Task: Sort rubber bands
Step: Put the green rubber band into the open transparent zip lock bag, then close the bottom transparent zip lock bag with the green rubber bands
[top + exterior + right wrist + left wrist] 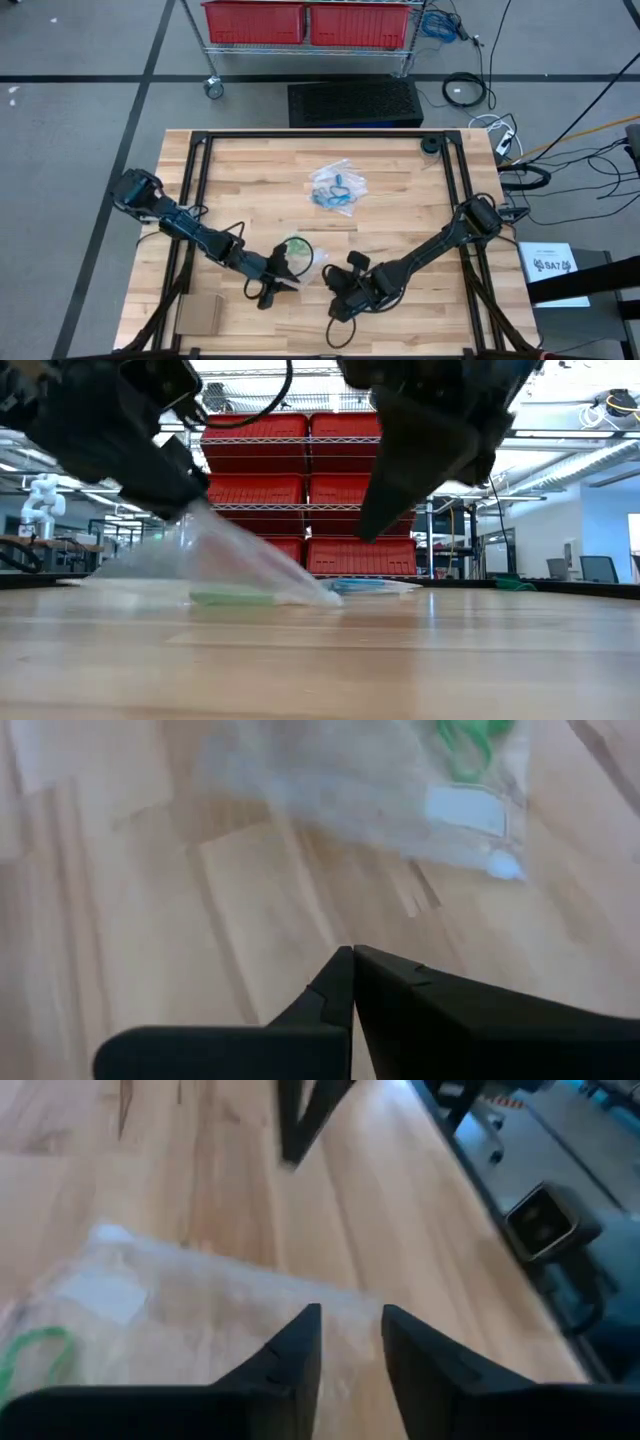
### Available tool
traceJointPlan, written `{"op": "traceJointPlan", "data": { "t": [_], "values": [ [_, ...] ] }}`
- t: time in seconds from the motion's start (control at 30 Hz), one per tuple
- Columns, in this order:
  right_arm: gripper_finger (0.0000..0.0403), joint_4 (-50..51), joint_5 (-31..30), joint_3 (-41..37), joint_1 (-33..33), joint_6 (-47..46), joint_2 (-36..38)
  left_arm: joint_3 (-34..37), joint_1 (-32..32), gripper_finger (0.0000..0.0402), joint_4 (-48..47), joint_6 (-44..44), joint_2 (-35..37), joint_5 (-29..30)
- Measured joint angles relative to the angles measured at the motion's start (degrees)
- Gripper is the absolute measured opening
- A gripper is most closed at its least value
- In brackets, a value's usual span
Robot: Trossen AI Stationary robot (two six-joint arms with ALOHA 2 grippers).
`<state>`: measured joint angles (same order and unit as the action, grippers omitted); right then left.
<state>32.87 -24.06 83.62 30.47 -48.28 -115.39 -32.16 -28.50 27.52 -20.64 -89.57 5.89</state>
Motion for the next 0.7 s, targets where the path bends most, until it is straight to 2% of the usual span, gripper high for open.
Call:
{"op": "traceJointPlan", "data": {
  "t": [0.13, 0.3, 0.4, 0.47, 0.53, 0.7],
  "values": [
    [0.0, -5.46, -0.08, -4.04, -1.09, -3.94, 0.0, -1.58, -0.03, 0.0129, 0.72, 0.0, 0.01, -0.3],
    [0.0, -13.5, 0.14, -9.23, -2.06, -5.84, -0.01, -2.27, -0.11, 0.014, 0.2, 0.35, 0.16, -0.22],
    [0.0, -15.99, 0.17, -11.17, -3.24, -6.59, -0.02, -2.34, 1.24, 0.014, -3.26, 1.76, 0.46, 2.87],
    [0.0, -16.86, -0.16, -12.18, -4.37, -7.33, 0.0, -2.34, 2.98, 0.0133, -8.26, 1.91, 0.51, 6.1],
    [0.0, -17.09, -0.17, -13.14, -5.61, -8.29, -0.01, -2.34, 5.43, 0.0121, -14.0, 1.47, 0.51, 6.84],
    [0.0, -17.44, 0.83, -14.7, -10.03, -7.04, -0.02, -2.27, 10.79, 0.0078, -22.95, 0.07, 0.51, 2.44]
  ]
}}
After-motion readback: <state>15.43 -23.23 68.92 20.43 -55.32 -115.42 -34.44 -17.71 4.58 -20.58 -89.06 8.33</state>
